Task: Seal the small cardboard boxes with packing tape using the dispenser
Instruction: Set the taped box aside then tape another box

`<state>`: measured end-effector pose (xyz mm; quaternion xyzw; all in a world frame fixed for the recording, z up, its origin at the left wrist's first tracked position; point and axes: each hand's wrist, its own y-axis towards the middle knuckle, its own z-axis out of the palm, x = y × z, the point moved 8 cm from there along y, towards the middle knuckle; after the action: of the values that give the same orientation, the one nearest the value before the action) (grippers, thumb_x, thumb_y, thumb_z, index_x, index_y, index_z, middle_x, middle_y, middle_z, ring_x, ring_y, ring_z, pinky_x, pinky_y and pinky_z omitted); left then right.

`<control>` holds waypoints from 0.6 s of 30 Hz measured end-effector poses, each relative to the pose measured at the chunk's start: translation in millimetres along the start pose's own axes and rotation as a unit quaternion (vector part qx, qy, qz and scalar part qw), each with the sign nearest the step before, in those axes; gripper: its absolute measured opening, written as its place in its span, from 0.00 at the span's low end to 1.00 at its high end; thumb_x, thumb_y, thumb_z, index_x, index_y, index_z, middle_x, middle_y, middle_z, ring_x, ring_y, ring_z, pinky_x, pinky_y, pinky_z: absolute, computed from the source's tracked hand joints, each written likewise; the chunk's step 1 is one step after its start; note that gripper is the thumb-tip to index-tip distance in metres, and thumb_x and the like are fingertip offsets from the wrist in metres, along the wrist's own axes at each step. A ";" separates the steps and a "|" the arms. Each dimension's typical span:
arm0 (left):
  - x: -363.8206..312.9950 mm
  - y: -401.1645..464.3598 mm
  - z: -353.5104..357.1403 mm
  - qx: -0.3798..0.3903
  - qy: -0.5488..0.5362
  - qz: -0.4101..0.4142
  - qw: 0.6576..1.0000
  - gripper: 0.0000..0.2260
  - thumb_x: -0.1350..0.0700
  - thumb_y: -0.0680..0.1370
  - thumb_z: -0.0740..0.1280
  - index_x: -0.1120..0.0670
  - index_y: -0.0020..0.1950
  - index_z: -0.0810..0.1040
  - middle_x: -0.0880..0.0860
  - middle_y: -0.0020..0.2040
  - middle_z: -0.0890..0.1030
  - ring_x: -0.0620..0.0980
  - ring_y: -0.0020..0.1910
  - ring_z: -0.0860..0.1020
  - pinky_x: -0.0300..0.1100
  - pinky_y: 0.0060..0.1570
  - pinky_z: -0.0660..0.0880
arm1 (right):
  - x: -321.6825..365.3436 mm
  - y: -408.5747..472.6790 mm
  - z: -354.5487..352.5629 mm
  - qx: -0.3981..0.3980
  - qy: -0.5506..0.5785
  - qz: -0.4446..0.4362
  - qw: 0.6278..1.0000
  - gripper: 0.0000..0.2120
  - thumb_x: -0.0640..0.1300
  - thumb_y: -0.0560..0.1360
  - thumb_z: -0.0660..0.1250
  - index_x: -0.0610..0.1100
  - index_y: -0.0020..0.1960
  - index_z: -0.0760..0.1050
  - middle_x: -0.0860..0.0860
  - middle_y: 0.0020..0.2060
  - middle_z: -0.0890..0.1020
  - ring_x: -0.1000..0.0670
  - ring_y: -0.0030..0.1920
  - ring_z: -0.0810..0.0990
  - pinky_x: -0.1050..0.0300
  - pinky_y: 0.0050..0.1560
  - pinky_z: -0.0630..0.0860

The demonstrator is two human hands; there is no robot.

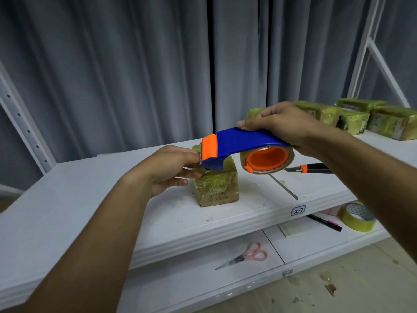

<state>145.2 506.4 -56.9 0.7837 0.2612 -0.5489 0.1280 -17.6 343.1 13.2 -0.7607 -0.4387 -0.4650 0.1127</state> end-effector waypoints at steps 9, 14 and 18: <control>4.6 -0.2 -4.1 -0.044 0.041 -0.020 0.998 0.05 0.57 0.77 0.71 0.52 0.48 0.87 0.46 0.43 0.83 0.43 0.34 0.76 0.37 0.30 0.70 | 0.8 2.5 6.2 0.007 0.015 -0.027 0.999 0.28 0.68 0.58 0.73 0.46 0.44 0.84 0.51 0.36 0.86 0.49 0.36 0.86 0.58 0.37 0.80; -1.3 -4.0 -10.5 -0.072 0.103 -0.013 0.992 0.09 0.57 0.78 0.69 0.50 0.38 0.84 0.49 0.43 0.82 0.46 0.37 0.75 0.39 0.33 0.71 | 1.1 -0.8 7.9 0.013 0.018 -0.043 0.999 0.22 0.68 0.59 0.73 0.49 0.36 0.83 0.51 0.35 0.86 0.49 0.36 0.86 0.58 0.37 0.79; -2.9 -8.5 -9.8 -0.070 0.154 -0.015 0.986 0.09 0.59 0.79 0.67 0.50 0.41 0.83 0.49 0.43 0.82 0.47 0.40 0.76 0.41 0.35 0.72 | 0.0 -7.1 11.8 0.034 0.012 -0.048 0.998 0.19 0.68 0.60 0.72 0.52 0.32 0.82 0.52 0.35 0.86 0.50 0.36 0.86 0.60 0.36 0.77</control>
<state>147.6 517.5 -50.0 0.8437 0.3273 -0.4042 0.1329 -15.8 354.1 5.1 -0.7288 -0.4886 -0.4641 0.1213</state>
